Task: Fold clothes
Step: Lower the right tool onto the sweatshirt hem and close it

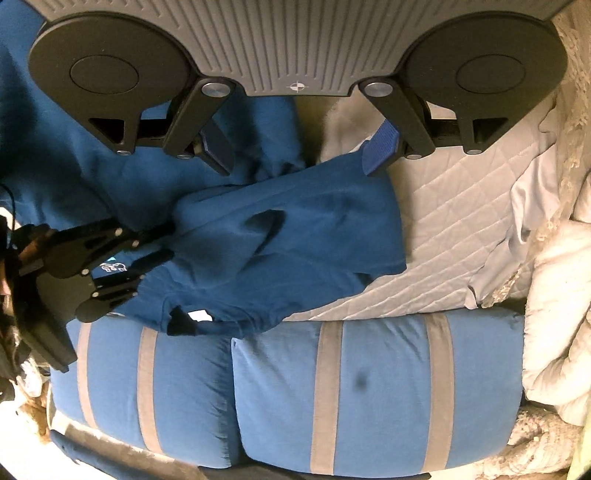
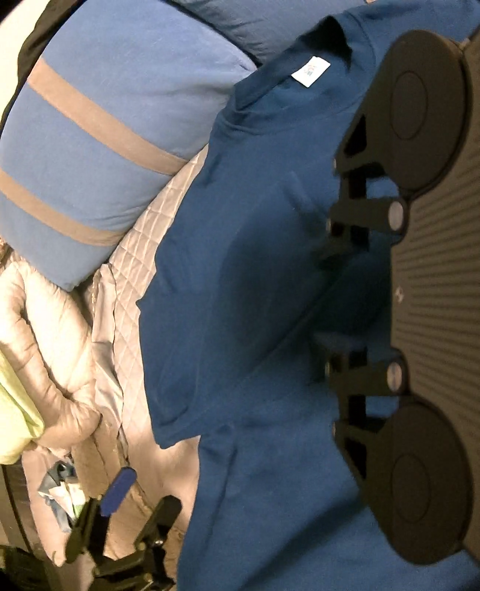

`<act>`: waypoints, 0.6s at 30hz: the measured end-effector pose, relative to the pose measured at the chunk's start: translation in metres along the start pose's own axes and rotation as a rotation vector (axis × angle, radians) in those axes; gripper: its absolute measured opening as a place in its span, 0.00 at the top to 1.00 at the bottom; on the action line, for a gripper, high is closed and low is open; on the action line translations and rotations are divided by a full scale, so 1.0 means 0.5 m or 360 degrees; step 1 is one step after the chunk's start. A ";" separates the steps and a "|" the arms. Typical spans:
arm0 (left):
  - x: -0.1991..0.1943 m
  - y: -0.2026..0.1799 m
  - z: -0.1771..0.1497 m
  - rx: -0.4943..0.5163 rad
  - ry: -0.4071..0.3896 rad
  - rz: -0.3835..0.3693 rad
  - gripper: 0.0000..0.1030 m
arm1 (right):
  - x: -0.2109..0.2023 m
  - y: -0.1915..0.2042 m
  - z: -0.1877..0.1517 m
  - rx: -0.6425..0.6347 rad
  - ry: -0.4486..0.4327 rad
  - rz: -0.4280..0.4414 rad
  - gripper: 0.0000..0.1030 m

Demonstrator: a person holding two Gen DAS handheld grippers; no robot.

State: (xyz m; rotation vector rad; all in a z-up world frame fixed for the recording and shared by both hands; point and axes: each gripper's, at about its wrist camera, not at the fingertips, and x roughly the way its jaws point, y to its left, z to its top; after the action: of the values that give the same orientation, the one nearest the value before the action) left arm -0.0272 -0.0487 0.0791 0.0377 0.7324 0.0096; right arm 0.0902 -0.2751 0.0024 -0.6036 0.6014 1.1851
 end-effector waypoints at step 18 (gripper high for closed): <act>-0.001 -0.011 -0.014 -0.0001 -0.0043 0.0022 0.26 | -0.028 0.047 0.018 -0.0262 0.0022 -0.0111 0.41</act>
State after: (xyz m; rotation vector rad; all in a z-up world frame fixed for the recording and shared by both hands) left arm -0.0323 -0.0538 0.0742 0.0419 0.7048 0.0224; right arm 0.0649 -0.2716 0.0157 -0.7669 0.4931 1.1727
